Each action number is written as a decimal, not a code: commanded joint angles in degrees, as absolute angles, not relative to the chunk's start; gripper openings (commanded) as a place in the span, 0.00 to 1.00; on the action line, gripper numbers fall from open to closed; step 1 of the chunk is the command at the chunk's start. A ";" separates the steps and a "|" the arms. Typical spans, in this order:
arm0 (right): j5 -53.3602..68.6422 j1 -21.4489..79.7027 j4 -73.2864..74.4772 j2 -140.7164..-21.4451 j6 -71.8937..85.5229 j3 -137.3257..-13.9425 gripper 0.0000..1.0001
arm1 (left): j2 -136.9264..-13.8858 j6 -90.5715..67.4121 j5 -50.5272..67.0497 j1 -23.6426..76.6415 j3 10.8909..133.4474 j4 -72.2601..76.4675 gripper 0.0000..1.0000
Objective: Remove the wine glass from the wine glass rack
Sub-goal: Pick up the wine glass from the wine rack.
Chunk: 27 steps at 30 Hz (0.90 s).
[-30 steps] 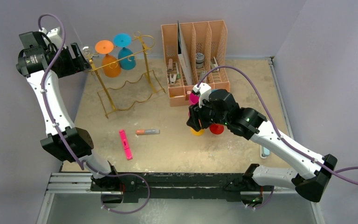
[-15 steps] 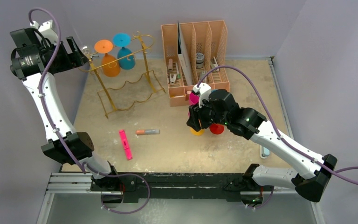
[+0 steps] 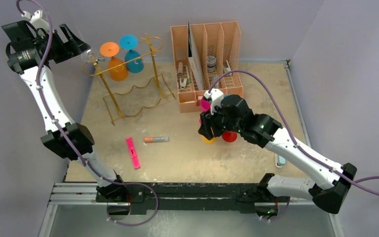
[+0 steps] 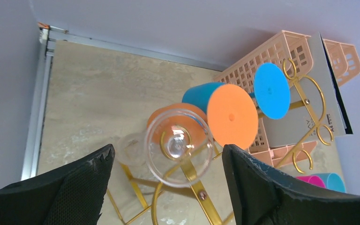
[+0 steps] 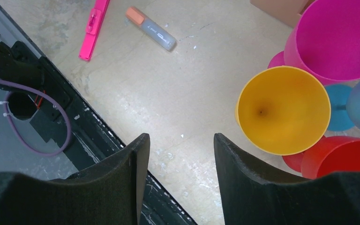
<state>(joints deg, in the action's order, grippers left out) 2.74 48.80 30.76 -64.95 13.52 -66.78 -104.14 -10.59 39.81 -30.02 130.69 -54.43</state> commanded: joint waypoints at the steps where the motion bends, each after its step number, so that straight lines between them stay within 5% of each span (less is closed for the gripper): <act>1: 2.61 48.86 31.83 -63.80 13.30 -68.16 0.56 | -105.96 -14.81 45.50 -30.59 129.76 -47.15 0.81; 17: 2.71 48.87 31.90 -64.08 13.23 -68.12 0.56 | -105.09 -18.02 50.49 -31.38 118.70 -40.55 0.48; 27: 2.55 48.87 32.19 -63.46 13.45 -67.86 0.56 | -104.53 -19.92 50.93 -31.66 117.95 -39.14 0.14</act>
